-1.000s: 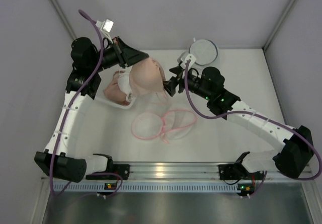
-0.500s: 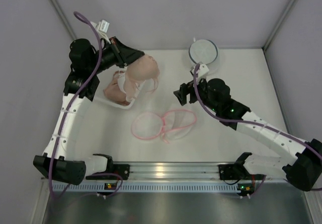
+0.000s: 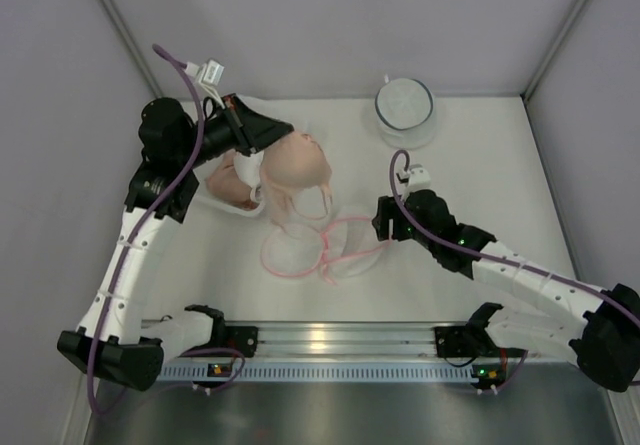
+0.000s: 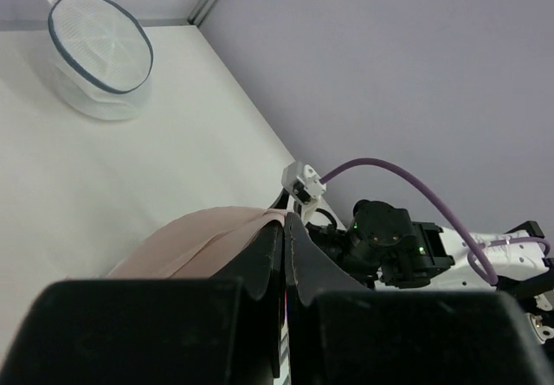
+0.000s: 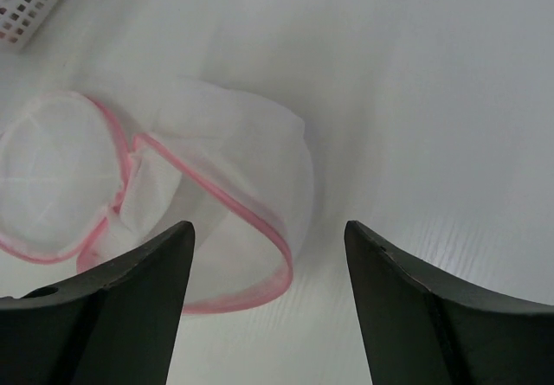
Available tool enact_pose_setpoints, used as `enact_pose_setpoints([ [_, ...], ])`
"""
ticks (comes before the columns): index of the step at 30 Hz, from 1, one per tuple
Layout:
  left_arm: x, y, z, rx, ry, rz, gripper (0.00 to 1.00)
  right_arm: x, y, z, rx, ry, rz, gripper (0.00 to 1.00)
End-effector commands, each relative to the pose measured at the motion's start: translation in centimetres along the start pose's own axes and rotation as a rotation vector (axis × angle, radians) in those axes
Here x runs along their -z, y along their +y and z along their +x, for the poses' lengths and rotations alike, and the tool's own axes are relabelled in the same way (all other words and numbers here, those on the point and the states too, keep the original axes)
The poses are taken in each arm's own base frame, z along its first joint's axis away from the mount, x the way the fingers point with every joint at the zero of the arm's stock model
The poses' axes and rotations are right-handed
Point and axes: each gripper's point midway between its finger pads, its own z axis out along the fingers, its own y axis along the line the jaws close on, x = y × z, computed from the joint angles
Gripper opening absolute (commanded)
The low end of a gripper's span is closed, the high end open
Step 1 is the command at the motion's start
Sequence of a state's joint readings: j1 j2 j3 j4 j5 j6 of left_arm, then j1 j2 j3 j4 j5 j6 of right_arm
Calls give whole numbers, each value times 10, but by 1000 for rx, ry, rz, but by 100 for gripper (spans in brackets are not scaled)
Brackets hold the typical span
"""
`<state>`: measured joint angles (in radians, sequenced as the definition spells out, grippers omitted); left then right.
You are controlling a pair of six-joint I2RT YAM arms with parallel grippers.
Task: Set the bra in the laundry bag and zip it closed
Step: Place the bra in the laundry bag.
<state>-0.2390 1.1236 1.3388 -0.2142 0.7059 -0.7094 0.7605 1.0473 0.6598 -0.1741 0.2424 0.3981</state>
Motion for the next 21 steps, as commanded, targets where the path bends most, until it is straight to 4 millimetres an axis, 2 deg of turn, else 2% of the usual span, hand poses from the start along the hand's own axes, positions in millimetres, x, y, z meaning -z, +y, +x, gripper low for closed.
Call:
enact_pose_setpoints([
  [1, 12, -29, -4, -43, -30, 66, 0, 2, 0, -8, -69, -47, -1, 70],
  [7, 8, -40, 14, -46, -9, 85, 0, -12, -3, 7, -57, -13, 22, 61],
  [8, 7, -39, 20, -40, 1, 84, 0, -14, -2, 6, -52, -14, 22, 55],
  [16, 9, -39, 29, -23, -14, 85, 0, -25, -8, 20, 19, 40, 82, 36],
  [19, 8, -38, 35, -10, -6, 96, 0, -24, -7, 14, 18, 30, 86, 14],
  [20, 6, -34, 41, 1, 4, 93, 0, -21, -6, 10, 13, 29, 84, 2],
  [21, 6, -35, 42, 1, -2, 101, 0, -19, -4, 8, 2, 24, 79, 0],
])
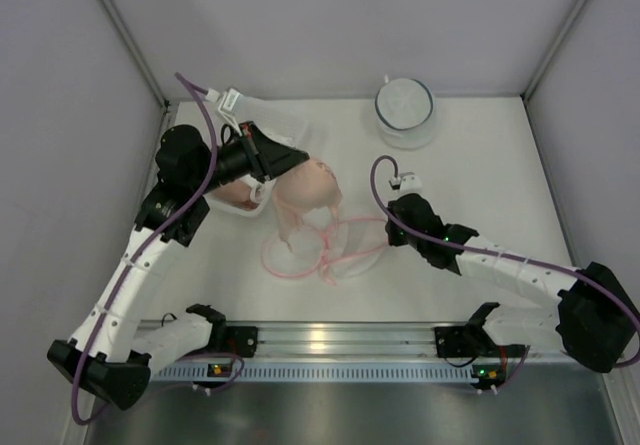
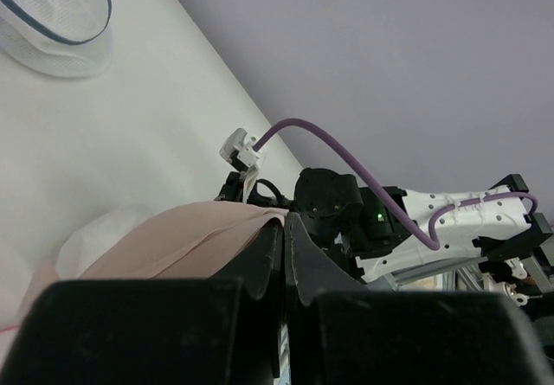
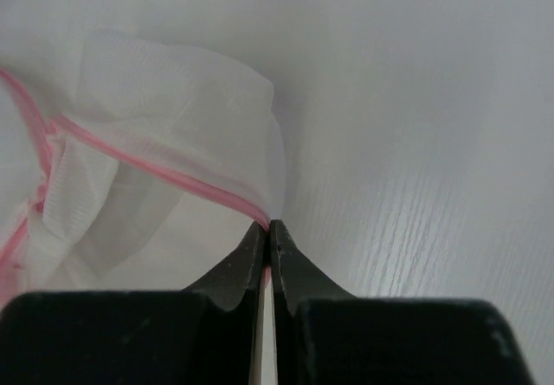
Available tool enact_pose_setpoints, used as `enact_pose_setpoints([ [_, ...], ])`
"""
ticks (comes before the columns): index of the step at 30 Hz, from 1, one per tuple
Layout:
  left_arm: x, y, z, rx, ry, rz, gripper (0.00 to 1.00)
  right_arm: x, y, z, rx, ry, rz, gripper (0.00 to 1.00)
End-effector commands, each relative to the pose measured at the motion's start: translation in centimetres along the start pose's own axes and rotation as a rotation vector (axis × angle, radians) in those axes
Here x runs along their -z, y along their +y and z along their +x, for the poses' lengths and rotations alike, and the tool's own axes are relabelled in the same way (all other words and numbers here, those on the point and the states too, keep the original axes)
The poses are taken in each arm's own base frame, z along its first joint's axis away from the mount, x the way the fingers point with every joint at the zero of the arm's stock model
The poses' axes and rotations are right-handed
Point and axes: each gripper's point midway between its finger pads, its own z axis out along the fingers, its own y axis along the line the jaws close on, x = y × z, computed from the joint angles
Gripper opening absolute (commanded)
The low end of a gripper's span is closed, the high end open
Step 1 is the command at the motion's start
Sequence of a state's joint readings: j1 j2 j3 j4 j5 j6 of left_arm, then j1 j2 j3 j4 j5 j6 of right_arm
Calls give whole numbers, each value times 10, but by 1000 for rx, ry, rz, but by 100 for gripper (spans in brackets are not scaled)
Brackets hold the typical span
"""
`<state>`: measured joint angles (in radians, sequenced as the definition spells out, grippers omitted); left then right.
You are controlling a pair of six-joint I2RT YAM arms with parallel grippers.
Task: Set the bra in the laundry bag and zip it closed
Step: Place the bra in the laundry bag.
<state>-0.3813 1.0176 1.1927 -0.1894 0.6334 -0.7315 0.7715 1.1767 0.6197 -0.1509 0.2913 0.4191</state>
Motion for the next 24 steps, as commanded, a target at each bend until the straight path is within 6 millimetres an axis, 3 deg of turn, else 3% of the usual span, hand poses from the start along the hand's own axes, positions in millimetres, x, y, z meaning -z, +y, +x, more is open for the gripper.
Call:
enact_pose_setpoints([
  [1, 3, -17, -7, -25, -61, 66, 0, 18, 14, -45, -51, -118, -34, 0],
  [6, -2, -22, -2, -8, -70, 121, 0, 42, 30, -65, -134, -209, -148, 0],
  [12, -9, -30, -6, 0, -79, 159, 0, 42, 38, -64, -193, -199, -188, 0],
  [19, -29, -35, 24, 1, -23, 166, 0, 50, 45, -75, -273, -225, -220, 0],
  [24, -43, -26, 27, 5, -44, 150, 0, 60, 52, -83, -284, -231, -262, 0],
])
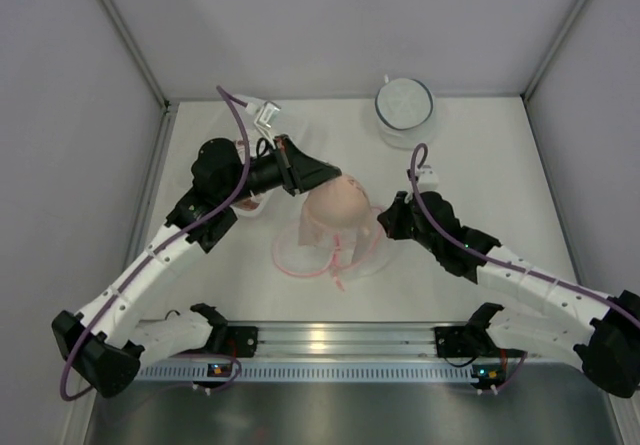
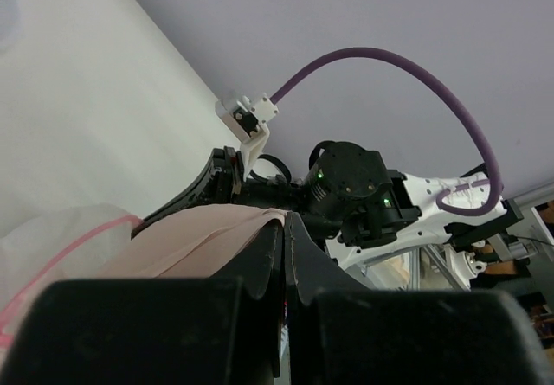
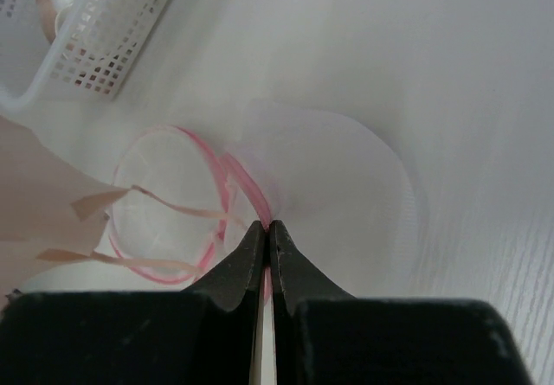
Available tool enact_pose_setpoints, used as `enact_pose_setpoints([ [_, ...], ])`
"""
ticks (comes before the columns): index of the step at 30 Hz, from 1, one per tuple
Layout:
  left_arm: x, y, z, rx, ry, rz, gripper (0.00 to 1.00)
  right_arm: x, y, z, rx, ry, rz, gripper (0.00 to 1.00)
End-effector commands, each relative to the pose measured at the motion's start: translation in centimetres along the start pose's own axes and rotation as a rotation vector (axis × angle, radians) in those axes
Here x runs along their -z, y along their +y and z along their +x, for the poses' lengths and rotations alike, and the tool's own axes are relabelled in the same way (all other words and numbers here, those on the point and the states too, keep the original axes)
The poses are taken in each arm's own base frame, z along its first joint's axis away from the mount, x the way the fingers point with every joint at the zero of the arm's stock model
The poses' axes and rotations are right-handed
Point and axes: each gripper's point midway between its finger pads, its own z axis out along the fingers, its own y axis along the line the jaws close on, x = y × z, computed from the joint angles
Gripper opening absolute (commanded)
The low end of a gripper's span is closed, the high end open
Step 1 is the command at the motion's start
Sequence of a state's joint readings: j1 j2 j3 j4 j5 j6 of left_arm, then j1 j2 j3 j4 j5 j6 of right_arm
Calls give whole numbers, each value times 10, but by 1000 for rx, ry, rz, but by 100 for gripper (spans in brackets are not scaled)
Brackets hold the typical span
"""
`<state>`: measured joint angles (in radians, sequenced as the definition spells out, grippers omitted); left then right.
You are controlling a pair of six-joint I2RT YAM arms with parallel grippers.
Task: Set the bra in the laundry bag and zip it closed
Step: Place the bra in the laundry bag.
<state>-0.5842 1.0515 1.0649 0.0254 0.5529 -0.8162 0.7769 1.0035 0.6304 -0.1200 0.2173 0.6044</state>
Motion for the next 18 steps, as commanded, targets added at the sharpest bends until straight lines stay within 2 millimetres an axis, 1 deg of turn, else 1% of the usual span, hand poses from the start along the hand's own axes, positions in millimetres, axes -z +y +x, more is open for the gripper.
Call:
enact_pose_setpoints([
  [1, -10, -5, -18, -52, -90, 44, 0, 14, 31, -33, -53, -82, -103, 0],
  [3, -15, -7, -21, -37, -104, 70, 0, 17, 32, -35, -72, -91, -107, 0],
  [4, -18, -6, -16, -30, -89, 74, 0, 17, 30, -36, -77, -96, -100, 0],
  [6, -22, 2, -11, -20, -87, 52, 0, 19, 28, -37, -91, -105, -88, 0],
  [7, -24, 8, -2, -10, -80, 37, 0, 20, 27, -38, -93, -107, -84, 0],
  [8, -26, 17, -1, -5, -102, 7, 0, 22, 26, -37, -92, -104, -82, 0],
  [9, -27, 23, 12, -9, -92, -8, 0, 23, 26, -40, -92, -112, -78, 0],
  [11, -29, 36, 19, -10, -107, -54, 0, 26, 25, -40, -89, -107, -74, 0],
  [12, -30, 42, 34, 0, -83, -65, 0, 28, 25, -41, -88, -104, -72, 0],
  [14, -30, 41, 40, -3, -87, -48, 0, 30, 25, -42, -90, -108, -71, 0],
  [15, -31, 43, 50, -1, -78, -57, 0, 32, 24, -44, -94, -113, -66, 0],
  [17, -33, 46, 61, -25, -73, -73, 0, 34, 23, -47, -101, -123, -60, 0],
  [18, -35, 54, 74, -22, -65, -107, 0, 36, 24, -50, -106, -131, -59, 0],
])
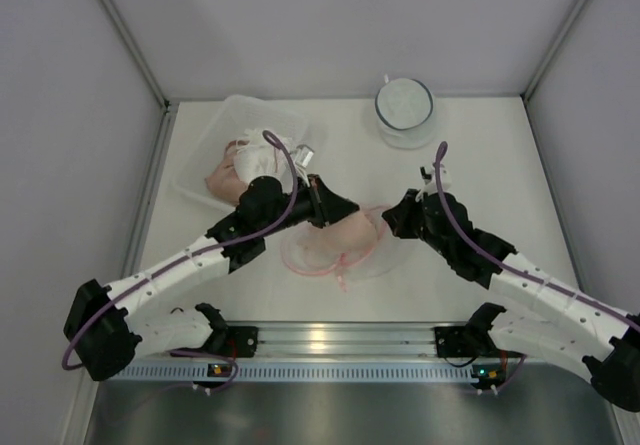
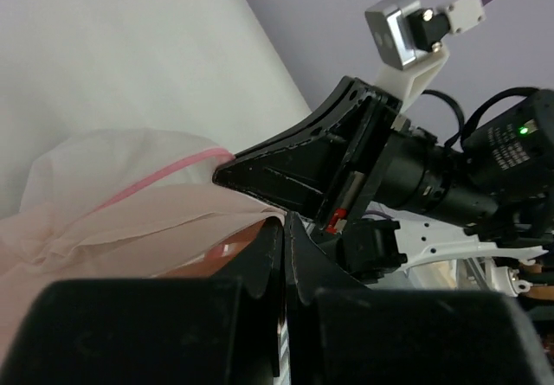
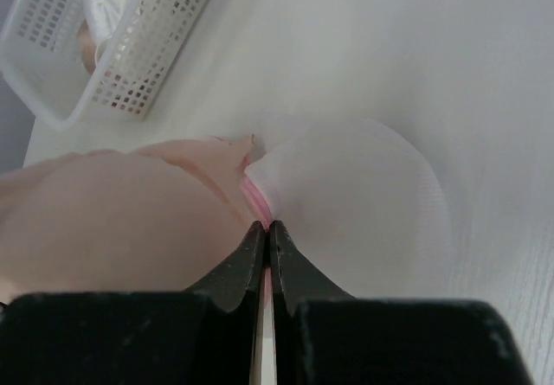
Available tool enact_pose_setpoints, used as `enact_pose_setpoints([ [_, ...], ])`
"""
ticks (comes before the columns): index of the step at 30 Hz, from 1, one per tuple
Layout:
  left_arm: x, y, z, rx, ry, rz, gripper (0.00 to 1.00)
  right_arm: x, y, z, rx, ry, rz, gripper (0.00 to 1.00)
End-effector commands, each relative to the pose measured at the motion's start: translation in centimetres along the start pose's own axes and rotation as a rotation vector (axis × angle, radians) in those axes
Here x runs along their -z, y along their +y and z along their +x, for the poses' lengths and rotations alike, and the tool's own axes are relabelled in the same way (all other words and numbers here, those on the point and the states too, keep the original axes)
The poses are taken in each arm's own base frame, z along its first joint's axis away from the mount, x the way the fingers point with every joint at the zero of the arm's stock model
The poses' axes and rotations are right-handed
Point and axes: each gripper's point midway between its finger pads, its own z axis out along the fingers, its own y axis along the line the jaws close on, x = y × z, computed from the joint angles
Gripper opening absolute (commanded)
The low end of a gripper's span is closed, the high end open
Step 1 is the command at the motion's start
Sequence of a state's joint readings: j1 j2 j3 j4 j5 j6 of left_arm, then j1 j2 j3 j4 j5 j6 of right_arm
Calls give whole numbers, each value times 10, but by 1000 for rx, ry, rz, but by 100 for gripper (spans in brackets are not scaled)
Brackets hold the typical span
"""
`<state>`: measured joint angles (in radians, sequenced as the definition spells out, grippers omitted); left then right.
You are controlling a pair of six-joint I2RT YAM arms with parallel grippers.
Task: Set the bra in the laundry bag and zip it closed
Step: Place the bra in the laundry bag.
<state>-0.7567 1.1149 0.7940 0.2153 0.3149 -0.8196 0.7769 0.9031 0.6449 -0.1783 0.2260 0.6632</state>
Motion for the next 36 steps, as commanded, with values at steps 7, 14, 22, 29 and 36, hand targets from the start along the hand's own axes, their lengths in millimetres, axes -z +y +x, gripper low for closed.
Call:
enact_pose_setpoints([
  [7, -17, 19, 23, -78, -143, -40, 0, 17, 20, -35, -16, -66, -25, 0],
  [14, -57, 35, 31, -118, -167, -129, 0, 17, 38, -33, -54, -40, -100, 0],
  [22, -87, 35, 31, -76, -201, -126, 0, 24, 30, -28, -46, -29, -66, 0],
  [29, -102, 22, 56, -140, -109, -60, 1, 21, 5, -25, -37, -50, 50, 0],
  [36, -77, 48, 82, -210, 18, -156, 87, 18, -3, -28, -27, -68, 91, 0],
])
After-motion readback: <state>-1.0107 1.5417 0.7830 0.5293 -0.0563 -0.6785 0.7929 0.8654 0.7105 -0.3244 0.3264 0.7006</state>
